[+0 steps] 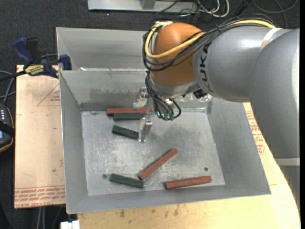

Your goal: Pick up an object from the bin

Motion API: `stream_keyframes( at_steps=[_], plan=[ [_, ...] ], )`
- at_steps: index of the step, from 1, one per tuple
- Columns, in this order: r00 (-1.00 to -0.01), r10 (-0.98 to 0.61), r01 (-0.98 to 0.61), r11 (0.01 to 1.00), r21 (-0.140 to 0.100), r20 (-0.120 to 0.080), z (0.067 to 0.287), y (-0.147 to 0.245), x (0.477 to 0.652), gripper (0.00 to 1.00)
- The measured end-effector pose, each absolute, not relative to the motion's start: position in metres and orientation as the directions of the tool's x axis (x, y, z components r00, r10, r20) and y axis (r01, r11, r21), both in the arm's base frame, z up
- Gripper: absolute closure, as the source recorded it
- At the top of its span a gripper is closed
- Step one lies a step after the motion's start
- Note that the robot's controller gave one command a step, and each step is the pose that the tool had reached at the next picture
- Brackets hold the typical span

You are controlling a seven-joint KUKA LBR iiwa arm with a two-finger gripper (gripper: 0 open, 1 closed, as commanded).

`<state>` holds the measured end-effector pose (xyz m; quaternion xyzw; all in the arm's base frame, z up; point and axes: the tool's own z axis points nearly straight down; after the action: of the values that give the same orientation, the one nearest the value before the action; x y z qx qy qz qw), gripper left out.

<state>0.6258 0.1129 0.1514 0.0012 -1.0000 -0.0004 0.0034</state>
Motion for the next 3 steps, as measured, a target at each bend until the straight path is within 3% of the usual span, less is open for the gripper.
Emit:
stream_keyframes(
  at_steps=[1,2,3],
  plan=[
    [-1.0,0.0,0.0,1.0,0.001,-0.001,0.156,0.112,0.628,0.0],
    [-0.989,0.15,0.15,0.989,0.001,0.0,0.086,0.118,0.635,1.0],
    [-0.989,0.151,0.151,0.989,0.001,0.0,0.086,0.118,0.635,1.0]
  ],
)
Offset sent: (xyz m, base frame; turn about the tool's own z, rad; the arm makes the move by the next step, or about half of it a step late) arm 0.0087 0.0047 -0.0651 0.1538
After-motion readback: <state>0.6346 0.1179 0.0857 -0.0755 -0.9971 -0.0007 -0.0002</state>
